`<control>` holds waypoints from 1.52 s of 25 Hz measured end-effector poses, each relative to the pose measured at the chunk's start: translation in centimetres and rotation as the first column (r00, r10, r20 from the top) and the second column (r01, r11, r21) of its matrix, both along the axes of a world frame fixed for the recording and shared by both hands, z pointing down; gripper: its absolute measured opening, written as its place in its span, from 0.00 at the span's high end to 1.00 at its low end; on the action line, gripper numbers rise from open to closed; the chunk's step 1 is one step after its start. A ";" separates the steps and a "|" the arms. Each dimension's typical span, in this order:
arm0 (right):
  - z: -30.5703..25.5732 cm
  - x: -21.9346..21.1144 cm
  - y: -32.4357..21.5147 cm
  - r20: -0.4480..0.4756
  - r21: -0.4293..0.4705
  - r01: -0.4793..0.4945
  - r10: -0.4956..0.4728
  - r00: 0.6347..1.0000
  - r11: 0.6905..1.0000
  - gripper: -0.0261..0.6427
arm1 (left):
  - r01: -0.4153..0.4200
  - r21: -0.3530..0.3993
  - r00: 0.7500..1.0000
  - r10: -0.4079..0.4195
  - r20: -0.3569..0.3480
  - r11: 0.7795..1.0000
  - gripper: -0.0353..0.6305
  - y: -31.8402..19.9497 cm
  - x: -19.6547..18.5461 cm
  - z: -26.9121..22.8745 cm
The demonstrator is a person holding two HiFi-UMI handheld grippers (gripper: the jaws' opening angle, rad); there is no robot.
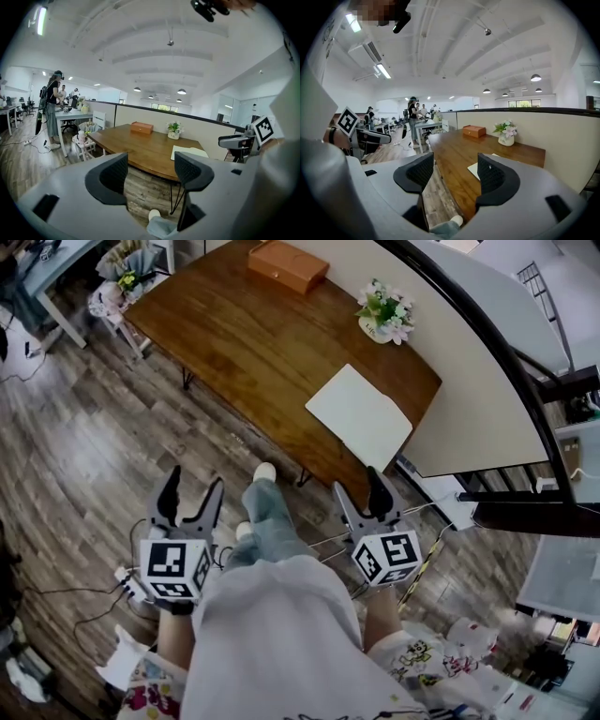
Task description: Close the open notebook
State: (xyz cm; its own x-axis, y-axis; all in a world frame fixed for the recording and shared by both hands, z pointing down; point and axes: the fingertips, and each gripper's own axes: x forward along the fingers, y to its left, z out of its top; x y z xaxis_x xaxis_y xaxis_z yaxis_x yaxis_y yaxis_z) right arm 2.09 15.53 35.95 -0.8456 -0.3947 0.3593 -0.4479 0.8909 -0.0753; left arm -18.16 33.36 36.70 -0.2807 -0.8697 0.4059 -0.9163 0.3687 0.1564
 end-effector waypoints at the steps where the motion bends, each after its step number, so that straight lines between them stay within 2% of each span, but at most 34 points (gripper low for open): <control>1: 0.2 -0.2 -0.6 0.000 -0.002 -0.008 0.008 1.000 1.000 0.58 | -0.002 0.001 1.000 0.002 0.000 1.000 0.51 -0.5 -0.3 0.1; 6: 0.7 -1.5 -4.4 -0.006 -0.019 -0.055 0.055 0.998 0.998 0.56 | -0.032 0.001 0.999 0.032 0.003 0.999 0.50 -4.2 -2.4 0.1; 12: 1.0 -2.3 -10.2 -0.005 -0.028 -0.147 0.147 0.989 0.989 0.56 | -0.103 0.000 0.995 0.103 0.010 0.995 0.49 -11.4 -5.2 -0.4; 19: 1.5 -1.7 -17.2 -0.013 -0.042 -0.257 0.256 0.966 0.966 0.56 | -0.226 -0.012 0.974 0.226 0.007 0.974 0.49 -21.5 -6.0 -0.3; 28: 1.1 0.6 -22.0 0.002 -0.027 -0.363 0.363 0.932 0.932 0.56 | -0.381 0.007 0.924 0.381 0.029 0.924 0.49 -31.6 -3.6 -0.9; 32: 0.8 2.5 -22.5 0.001 -0.019 -0.420 0.420 0.907 0.907 0.56 | -0.452 0.009 0.891 0.452 0.031 0.892 0.49 -34.3 -1.9 -1.0; 38: 0.7 5.4 -22.2 0.001 -0.021 -0.520 0.520 0.854 0.854 0.56 | -0.549 0.015 0.836 0.548 0.029 0.836 0.49 -36.9 0.3 -1.0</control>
State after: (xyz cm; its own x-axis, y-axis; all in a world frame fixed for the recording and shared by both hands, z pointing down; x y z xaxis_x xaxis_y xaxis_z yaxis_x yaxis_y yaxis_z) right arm 7.53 -6.65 36.64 -0.5213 -0.7705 0.3668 -0.8448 0.5268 -0.0941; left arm -17.82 -3.59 35.74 0.2360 -0.8924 0.3847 -0.9708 -0.1987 0.1347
